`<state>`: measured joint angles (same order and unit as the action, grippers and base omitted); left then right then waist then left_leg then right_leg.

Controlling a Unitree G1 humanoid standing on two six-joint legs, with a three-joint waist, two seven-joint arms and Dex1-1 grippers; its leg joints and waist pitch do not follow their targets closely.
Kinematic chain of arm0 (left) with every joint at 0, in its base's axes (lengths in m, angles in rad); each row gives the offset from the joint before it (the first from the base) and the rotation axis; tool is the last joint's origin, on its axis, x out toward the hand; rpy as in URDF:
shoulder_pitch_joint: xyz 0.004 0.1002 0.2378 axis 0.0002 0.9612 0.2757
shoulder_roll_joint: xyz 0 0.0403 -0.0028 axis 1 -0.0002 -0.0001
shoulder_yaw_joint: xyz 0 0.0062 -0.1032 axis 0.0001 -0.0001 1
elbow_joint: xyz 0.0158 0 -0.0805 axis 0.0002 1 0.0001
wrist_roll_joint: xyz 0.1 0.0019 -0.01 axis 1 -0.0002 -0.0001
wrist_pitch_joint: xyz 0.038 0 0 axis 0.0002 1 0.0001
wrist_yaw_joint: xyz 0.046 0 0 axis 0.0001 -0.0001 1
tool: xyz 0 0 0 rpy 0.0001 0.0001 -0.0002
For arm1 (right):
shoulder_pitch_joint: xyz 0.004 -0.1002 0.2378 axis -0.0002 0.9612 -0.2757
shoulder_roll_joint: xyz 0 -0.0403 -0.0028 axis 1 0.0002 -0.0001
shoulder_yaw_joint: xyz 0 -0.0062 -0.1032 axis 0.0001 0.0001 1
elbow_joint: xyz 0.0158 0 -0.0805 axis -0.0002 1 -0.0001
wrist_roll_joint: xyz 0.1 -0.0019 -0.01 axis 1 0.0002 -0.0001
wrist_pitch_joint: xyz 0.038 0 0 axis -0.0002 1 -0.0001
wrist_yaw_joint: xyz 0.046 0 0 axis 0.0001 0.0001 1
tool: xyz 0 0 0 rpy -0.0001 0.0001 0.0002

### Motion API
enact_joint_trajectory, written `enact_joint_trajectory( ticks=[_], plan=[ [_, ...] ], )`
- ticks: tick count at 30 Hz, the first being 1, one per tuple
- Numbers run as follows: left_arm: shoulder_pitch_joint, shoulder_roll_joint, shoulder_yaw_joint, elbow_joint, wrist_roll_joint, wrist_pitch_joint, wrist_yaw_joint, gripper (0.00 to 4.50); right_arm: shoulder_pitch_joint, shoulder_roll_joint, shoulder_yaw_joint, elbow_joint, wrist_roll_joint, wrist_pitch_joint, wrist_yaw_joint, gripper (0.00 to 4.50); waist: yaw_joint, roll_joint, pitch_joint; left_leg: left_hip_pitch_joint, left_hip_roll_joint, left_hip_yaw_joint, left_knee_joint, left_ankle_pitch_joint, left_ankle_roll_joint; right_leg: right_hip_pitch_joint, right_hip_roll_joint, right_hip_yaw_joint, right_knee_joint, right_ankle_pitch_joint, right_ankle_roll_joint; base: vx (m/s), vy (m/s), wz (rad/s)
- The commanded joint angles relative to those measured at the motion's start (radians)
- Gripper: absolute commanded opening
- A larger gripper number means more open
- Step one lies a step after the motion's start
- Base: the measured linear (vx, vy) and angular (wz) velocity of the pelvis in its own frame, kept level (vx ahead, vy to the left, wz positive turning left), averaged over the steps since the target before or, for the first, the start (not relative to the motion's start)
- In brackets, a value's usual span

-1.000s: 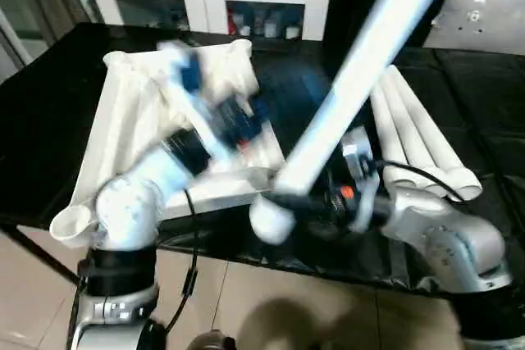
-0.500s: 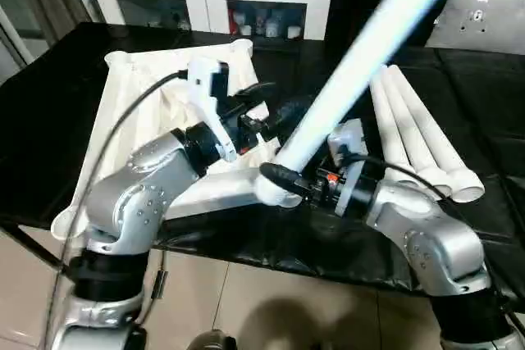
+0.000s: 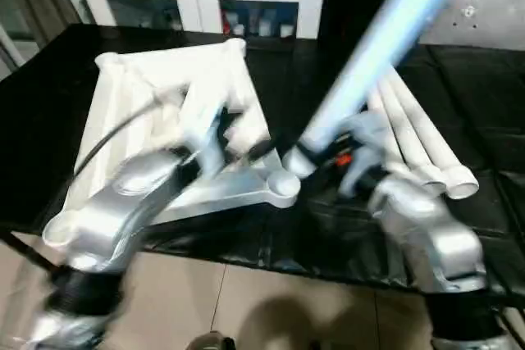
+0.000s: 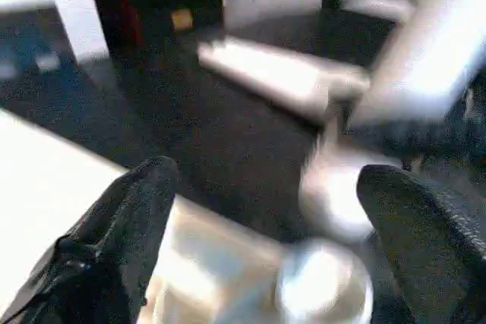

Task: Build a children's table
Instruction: Pick table leg, then insert table leg to table base

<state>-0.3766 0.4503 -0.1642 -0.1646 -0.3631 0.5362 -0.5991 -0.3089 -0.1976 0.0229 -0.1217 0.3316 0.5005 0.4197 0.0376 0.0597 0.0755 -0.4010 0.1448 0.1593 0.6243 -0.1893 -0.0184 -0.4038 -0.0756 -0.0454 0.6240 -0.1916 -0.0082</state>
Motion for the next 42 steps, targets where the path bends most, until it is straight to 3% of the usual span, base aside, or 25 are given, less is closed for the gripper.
enact_joint_trajectory(
  ticks=[1, 5, 9, 10, 11, 14, 17, 18, 22, 26, 34, 42],
  plan=[
    [0.013, 0.062, -0.062, 0.039, 0.055, -0.064, -0.102, 4.02, 0.008, 0.004, -0.019, -0.034, 0.029, 0.024, -0.013, 1.93, 0.000, 0.008, -0.066, 0.024, 0.063, -0.029, -0.095, -0.241, -0.018, 0.040, -0.061, 0.043, -0.078, -0.200, -0.168, 0.000, 0.000, 0.00],
    [0.019, 0.138, -0.133, 0.151, 0.130, -0.174, -0.207, 3.72, 0.024, -0.013, -0.020, -0.040, 0.036, 0.031, 0.005, 1.93, -0.002, 0.019, -0.066, 0.028, 0.064, -0.029, -0.098, -0.263, -0.034, 0.039, -0.061, 0.043, -0.076, -0.181, -0.178, 0.000, 0.000, 0.00],
    [0.010, 0.152, -0.149, 0.228, 0.149, -0.210, -0.256, 3.51, 0.040, -0.019, -0.027, -0.054, 0.045, 0.038, 0.018, 1.93, -0.006, 0.016, -0.067, 0.029, 0.065, -0.028, -0.101, -0.273, -0.044, 0.042, -0.063, 0.044, -0.071, -0.158, -0.191, 0.000, 0.000, 0.00],
    [0.004, 0.150, -0.150, 0.267, 0.151, -0.234, -0.289, 3.51, 0.048, -0.020, -0.032, -0.060, 0.047, 0.040, 0.021, 1.93, -0.005, 0.022, -0.065, 0.029, 0.066, -0.028, -0.101, -0.274, -0.043, 0.041, -0.065, 0.044, -0.073, -0.159, -0.199, 0.000, 0.000, 0.00],
    [0.001, 0.146, -0.150, 0.290, 0.150, -0.254, -0.310, 3.16, 0.052, -0.022, -0.033, -0.064, 0.047, 0.042, 0.024, 1.93, -0.007, 0.021, -0.065, 0.029, 0.065, -0.026, -0.100, -0.284, -0.043, 0.041, -0.066, 0.045, -0.074, -0.171, -0.202, 0.000, 0.000, 0.00],
    [-0.016, 0.139, -0.155, 0.361, 0.140, -0.310, -0.381, 3.09, 0.063, -0.035, -0.028, -0.078, 0.063, 0.056, 0.037, 1.93, -0.006, 0.020, -0.064, 0.030, 0.065, -0.026, -0.100, -0.293, -0.039, 0.041, -0.068, 0.047, -0.079, -0.204, -0.199, 0.000, 0.000, 0.00],
    [-0.039, 0.124, -0.153, 0.420, 0.127, -0.349, -0.424, 2.65, 0.068, -0.043, -0.024, -0.089, 0.077, 0.066, 0.049, 1.93, -0.004, 0.021, -0.065, 0.032, 0.067, -0.026, -0.101, -0.292, -0.039, 0.039, -0.068, 0.047, -0.077, -0.195, -0.201, 0.000, 0.000, 0.00],
    [-0.047, 0.120, -0.153, 0.436, 0.127, -0.358, -0.434, 2.64, 0.070, -0.045, -0.023, -0.091, 0.080, 0.068, 0.052, 1.93, -0.006, 0.017, -0.064, 0.030, 0.068, -0.026, -0.102, -0.293, -0.039, 0.040, -0.068, 0.047, -0.076, -0.190, -0.206, 0.000, 0.000, 0.00],
    [-0.102, 0.096, -0.161, 0.567, 0.174, -0.436, -0.462, 2.21, 0.068, -0.053, -0.025, -0.087, 0.080, 0.063, 0.072, 1.93, -0.006, 0.016, -0.063, 0.030, 0.067, -0.023, -0.100, -0.290, -0.033, 0.040, -0.072, 0.049, -0.078, -0.205, -0.208, 0.000, 0.000, 0.00],
    [-0.125, 0.082, -0.162, 0.621, 0.189, -0.452, -0.471, 2.07, 0.067, -0.058, -0.023, -0.088, 0.087, 0.065, 0.078, 1.93, -0.006, 0.013, -0.064, 0.028, 0.069, -0.022, -0.101, -0.269, -0.026, 0.042, -0.073, 0.050, -0.078, -0.196, -0.210, 0.000, 0.000, 0.00],
    [-0.181, 0.069, -0.185, 0.741, 0.242, -0.480, -0.499, 1.33, 0.058, -0.078, -0.009, -0.098, 0.095, 0.081, 0.106, 1.93, -0.006, 0.013, -0.065, 0.030, 0.070, -0.020, -0.100, -0.243, -0.009, 0.044, -0.074, 0.050, -0.079, -0.168, -0.227, 0.000, 0.000, 0.00],
    [-0.188, 0.065, -0.177, 0.762, 0.250, -0.477, -0.531, 0.69, 0.053, -0.085, -0.004, -0.098, 0.101, 0.087, 0.114, 1.93, -0.004, 0.008, -0.064, 0.031, 0.073, -0.017, -0.100, -0.225, 0.005, 0.045, -0.076, 0.051, -0.080, -0.172, -0.238, 0.000, 0.000, 0.00]
  ],
)
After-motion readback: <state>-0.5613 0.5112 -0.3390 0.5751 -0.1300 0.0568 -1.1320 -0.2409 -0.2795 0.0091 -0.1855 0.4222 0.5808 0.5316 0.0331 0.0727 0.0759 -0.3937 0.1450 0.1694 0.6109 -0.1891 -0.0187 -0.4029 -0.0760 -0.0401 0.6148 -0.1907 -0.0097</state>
